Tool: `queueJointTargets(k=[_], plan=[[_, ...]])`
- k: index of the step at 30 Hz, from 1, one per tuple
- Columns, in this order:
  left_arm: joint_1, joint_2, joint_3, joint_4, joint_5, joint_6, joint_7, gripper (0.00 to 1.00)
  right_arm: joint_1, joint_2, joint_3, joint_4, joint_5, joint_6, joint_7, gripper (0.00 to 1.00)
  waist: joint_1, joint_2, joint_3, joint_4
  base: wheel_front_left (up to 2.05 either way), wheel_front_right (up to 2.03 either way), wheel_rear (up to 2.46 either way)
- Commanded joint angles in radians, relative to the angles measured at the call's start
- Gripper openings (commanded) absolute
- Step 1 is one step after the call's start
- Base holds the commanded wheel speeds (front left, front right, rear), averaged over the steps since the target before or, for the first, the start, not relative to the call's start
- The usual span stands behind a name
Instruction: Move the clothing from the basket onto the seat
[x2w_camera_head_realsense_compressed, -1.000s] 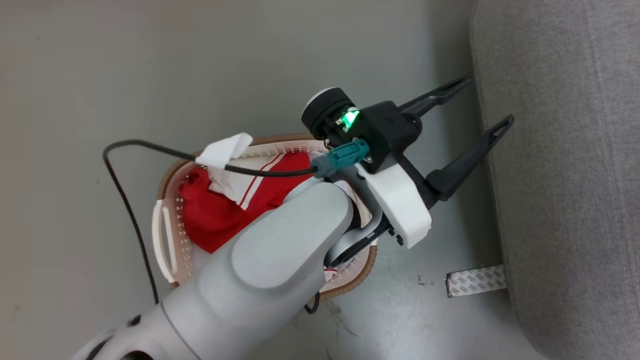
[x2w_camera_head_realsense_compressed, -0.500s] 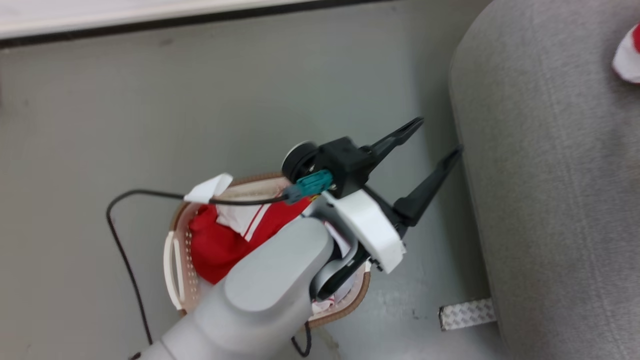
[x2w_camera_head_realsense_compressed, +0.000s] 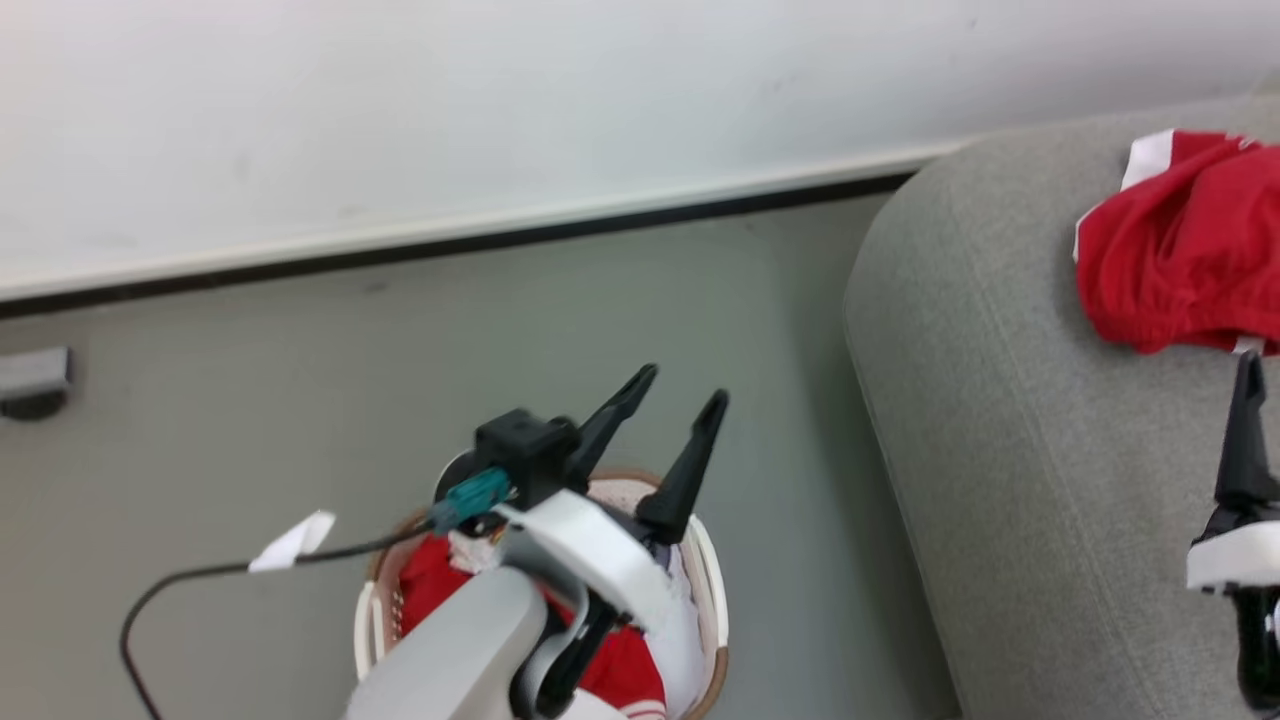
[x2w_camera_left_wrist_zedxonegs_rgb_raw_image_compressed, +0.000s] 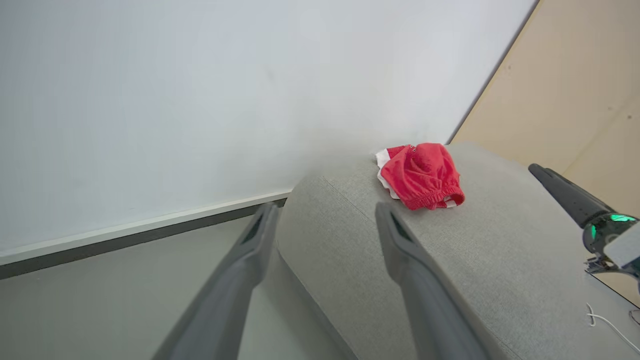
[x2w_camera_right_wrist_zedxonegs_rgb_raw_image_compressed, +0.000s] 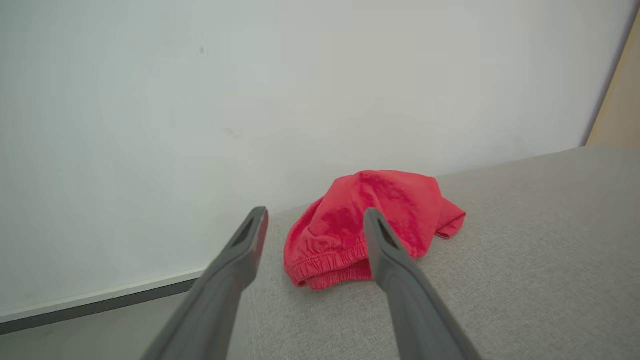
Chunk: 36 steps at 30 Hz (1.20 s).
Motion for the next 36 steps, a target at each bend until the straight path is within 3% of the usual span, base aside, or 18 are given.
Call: queueJointTargets(k=[1,6,16,24,36], plan=[[0.056,0.016,0.034,-0.024,0.02,0.011,-0.002,1.0,0.047,0.01,0.01,-0.036,-0.025,-0.003,-0.003,1.0,0.0003,0.0,-0.066,0.015,0.0,0.0,0.0],[0.169,0.019,0.116,-0.074,0.05,0.031,-0.002,1.0,0.115,0.042,0.018,-0.117,-0.024,-0.003,-0.003,1.0,0.0003,0.0,-0.122,0.03,0.0,0.0,0.0],[0.438,0.005,0.348,-0.158,0.186,0.052,-0.002,1.0,0.25,0.086,0.142,-0.235,-0.083,-0.002,-0.002,1.0,0.0003,0.0,-0.215,0.041,0.0,0.0,0.0],[0.564,-0.049,0.536,-0.173,0.281,0.001,-0.002,1.0,0.322,0.098,0.219,-0.236,-0.117,-0.003,-0.002,1.0,0.0003,0.0,-0.235,0.058,0.0,0.0,0.0],[0.66,-0.096,0.692,-0.159,0.373,-0.064,-0.002,1.0,0.402,0.102,0.251,-0.214,-0.088,-0.003,-0.002,1.0,0.0003,0.0,-0.269,0.078,0.0,0.0,0.0]])
